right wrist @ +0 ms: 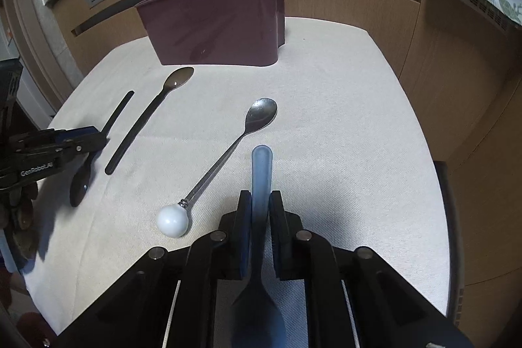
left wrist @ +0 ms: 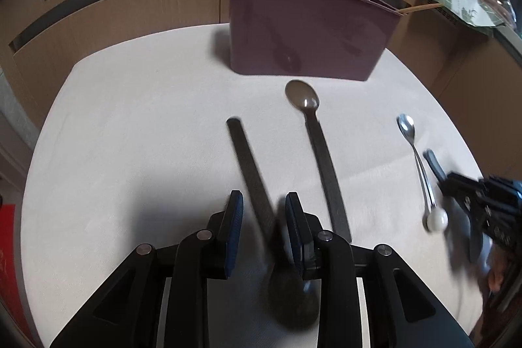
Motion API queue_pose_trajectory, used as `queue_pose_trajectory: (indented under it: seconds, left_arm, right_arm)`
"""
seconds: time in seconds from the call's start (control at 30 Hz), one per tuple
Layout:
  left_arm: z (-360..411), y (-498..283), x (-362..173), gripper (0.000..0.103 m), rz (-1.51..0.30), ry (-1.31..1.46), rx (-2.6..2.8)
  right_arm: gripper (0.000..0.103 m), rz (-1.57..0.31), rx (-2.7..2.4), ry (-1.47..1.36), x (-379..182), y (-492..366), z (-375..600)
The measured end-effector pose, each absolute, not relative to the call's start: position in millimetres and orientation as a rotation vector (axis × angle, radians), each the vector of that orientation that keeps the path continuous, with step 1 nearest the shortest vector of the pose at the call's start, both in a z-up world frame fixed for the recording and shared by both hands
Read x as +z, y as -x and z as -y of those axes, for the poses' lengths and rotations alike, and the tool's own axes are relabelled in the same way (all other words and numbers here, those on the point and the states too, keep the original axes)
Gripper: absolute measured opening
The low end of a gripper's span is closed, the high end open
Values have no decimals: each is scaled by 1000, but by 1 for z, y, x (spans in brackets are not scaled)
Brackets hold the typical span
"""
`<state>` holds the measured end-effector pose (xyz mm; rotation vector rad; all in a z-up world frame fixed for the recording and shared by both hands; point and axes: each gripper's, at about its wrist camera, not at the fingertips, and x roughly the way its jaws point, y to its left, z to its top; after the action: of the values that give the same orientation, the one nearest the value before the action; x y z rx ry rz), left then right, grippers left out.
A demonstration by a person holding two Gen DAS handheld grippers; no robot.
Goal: Organize utensils
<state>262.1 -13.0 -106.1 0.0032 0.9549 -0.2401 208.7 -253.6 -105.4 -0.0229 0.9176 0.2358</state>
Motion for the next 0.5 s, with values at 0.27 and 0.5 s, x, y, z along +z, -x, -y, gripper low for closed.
queue_pose_trajectory:
  seconds: [0.27,0.5]
  left_arm:
    - [23,-296,-106,13,-948,-19,-163]
    - [4,-231,-68,12,-804,89,-256]
  right_arm:
    - [10,-893,227,7,-101,-207,258]
    - [10,-816,231,-73,-80,-198,271]
